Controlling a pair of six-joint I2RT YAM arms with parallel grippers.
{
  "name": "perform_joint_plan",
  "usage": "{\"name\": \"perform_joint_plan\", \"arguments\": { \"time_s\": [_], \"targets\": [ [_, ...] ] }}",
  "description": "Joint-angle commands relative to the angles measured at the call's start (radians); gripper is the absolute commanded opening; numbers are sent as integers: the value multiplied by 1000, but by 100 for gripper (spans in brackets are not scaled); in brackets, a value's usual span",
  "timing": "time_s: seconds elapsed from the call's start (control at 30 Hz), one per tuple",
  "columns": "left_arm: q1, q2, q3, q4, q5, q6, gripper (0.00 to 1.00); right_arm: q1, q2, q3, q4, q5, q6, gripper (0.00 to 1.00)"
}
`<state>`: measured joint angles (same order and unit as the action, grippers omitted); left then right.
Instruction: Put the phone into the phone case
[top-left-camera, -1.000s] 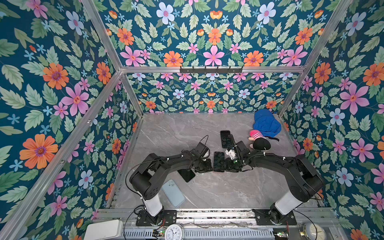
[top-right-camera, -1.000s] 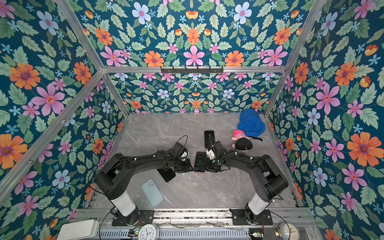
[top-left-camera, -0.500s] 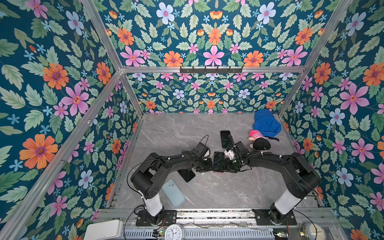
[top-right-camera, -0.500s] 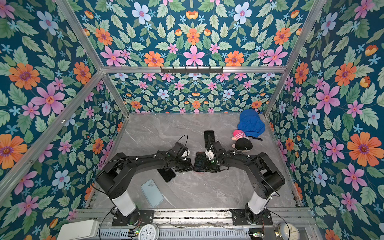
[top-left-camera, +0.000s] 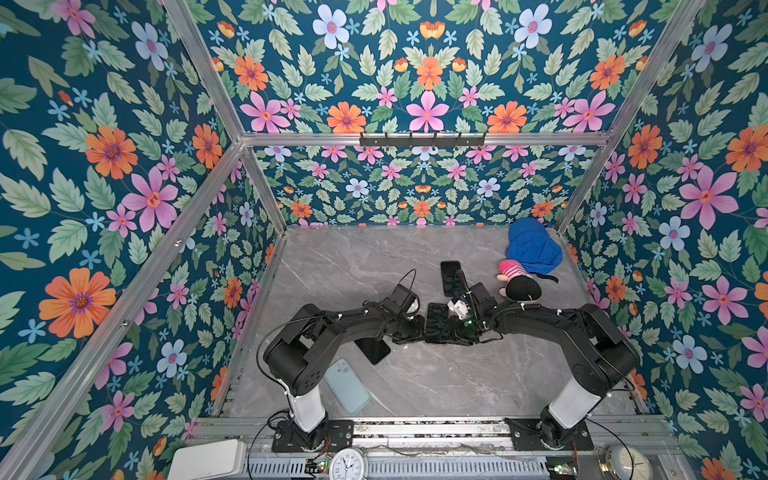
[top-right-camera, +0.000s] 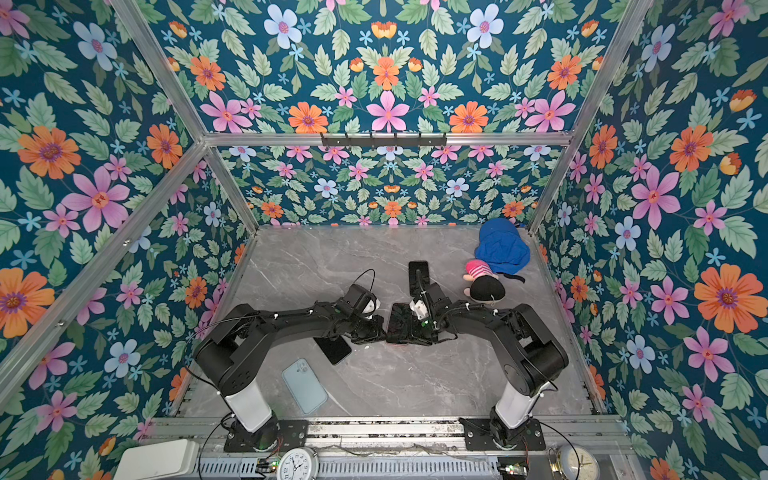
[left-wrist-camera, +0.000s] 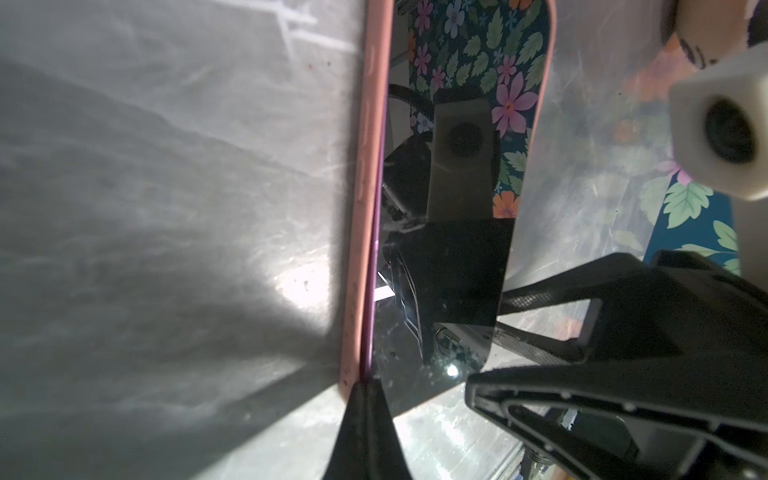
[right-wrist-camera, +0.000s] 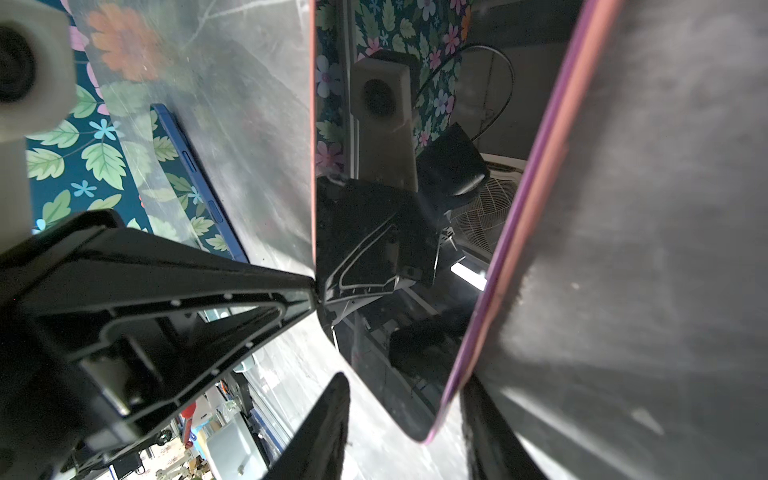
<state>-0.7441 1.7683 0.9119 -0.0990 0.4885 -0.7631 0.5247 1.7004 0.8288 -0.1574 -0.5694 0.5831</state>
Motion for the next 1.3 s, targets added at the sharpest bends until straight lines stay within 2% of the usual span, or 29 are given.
{"name": "perform_joint_plan", "arguments": {
  "time_s": [0.0,0.17,0.37,0.47,0.63,0.93,1.13,1.27],
  "targets": [
    [-5,17,-10,-16,-1,-1,4,7,9,-7,-10,21,1,45],
    [-6,23,16,-89,-32,28,10,19,1,6,-51,68,-6,44],
    [-11,6,67,-177,-71,60,25,18,-33,46,-174,184,-26,34],
    [-11,-11,89,-200,-86,72,31,18,-71,61,-231,236,-18,34],
    [-11,-11,97,-186,-77,88,38,19,-111,48,-236,235,34,32],
    [-10,-2,67,-163,-52,99,30,41,-120,54,-209,201,88,31],
    [-7,5,39,-145,-43,102,25,54,-99,70,-209,198,112,24],
    [0,5,35,-146,-45,112,23,54,-89,76,-209,200,116,22]
  ]
}}
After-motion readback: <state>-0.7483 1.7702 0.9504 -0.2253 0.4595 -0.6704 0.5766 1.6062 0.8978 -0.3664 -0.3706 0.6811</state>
